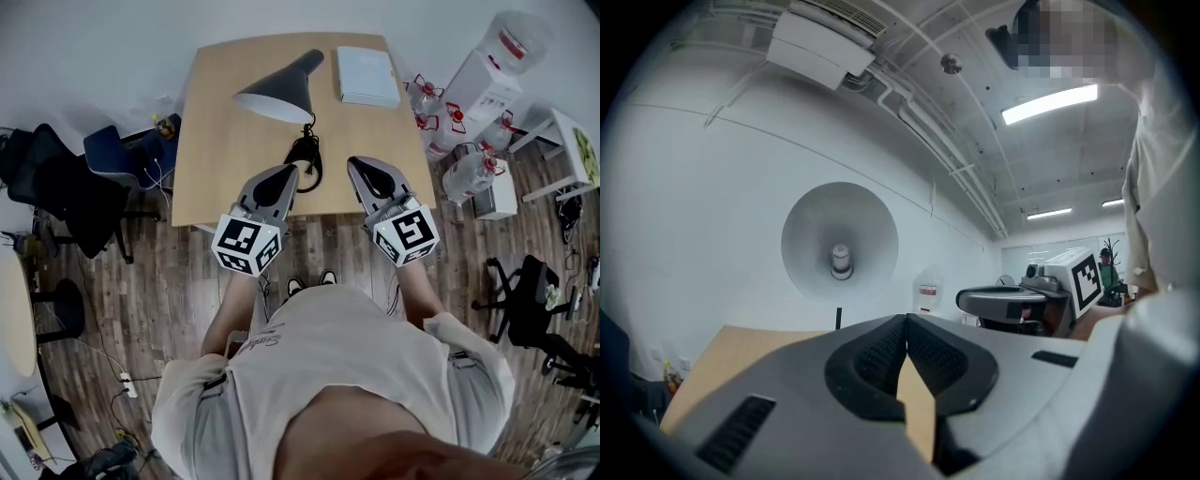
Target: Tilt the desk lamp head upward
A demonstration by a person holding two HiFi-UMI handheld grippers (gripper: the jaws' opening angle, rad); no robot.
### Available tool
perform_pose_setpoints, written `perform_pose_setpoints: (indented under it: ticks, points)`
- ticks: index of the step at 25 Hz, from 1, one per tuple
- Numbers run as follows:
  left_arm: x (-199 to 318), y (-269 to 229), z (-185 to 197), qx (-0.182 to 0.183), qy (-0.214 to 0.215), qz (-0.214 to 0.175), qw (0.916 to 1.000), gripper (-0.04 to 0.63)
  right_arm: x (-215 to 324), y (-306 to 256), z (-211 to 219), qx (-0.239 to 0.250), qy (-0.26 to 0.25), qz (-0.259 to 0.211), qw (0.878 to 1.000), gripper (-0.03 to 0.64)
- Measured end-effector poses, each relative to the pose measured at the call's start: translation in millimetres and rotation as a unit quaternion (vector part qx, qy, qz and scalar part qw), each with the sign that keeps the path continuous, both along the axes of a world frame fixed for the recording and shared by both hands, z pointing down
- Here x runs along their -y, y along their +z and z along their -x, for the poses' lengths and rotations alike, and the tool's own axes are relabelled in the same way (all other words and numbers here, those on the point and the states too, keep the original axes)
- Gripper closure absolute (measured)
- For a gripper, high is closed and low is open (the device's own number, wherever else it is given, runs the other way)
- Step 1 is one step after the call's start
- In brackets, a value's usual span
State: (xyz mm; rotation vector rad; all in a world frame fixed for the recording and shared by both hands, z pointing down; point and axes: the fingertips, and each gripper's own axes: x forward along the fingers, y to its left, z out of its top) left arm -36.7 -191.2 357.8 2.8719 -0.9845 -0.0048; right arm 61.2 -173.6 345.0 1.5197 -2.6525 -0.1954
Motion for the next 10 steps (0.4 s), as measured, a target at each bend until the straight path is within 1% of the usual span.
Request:
perform_pose_setpoints:
  ticks: [2,6,10]
  points:
    - [4,1,2,-0.003,-0.002,0.004,1.0,0.581,3,2,1,-0.001,-0.002,0.004,1.0,0.621]
    - [14,-3,9,-0.008,-0.012,-0.001,0.9999,0.581,9,5,-1,0.0,0.0,0.008,1.0,0.621]
    - [20,-1,13,-0.013,-0.017,0.001,0.9998,0.581,13,8,0,0.003,-0.001,0.008,1.0,0.621]
